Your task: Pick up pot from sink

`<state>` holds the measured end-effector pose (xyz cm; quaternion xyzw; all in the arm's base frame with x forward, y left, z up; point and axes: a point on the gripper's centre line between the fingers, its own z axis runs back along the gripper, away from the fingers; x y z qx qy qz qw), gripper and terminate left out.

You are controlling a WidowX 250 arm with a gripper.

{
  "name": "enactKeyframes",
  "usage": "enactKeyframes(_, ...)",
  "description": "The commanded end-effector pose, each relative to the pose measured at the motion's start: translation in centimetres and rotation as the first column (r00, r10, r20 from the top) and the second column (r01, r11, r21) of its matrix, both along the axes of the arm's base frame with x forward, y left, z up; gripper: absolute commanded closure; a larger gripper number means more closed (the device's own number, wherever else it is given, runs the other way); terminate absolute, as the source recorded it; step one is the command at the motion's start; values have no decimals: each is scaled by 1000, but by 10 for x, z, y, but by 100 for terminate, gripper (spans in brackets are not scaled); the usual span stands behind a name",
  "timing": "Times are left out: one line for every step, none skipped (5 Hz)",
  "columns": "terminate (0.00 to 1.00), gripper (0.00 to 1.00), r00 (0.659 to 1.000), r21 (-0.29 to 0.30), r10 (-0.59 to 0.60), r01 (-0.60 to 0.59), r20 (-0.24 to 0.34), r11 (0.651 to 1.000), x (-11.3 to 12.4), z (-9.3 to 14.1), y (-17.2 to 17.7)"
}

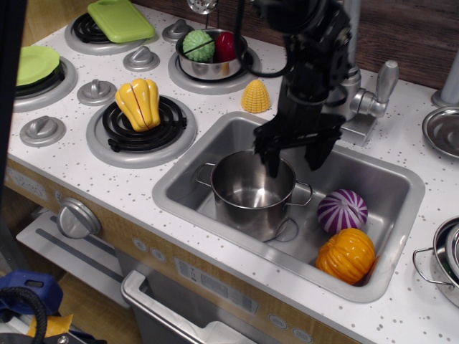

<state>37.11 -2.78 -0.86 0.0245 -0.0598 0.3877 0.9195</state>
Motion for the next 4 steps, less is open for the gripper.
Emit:
enactKeyframes(0, 0, 998, -36, 27, -25, 53, 999, 2, -2, 10)
enactKeyframes(0, 0, 999, -90, 43, -40, 33, 995, 4, -9, 16)
enactKeyframes(0, 100, 997, -103, 66, -61, 46, 993, 5, -13, 17)
enactKeyframes(0, 100, 996, -99, 72, -66, 57, 993, 8, -11, 17)
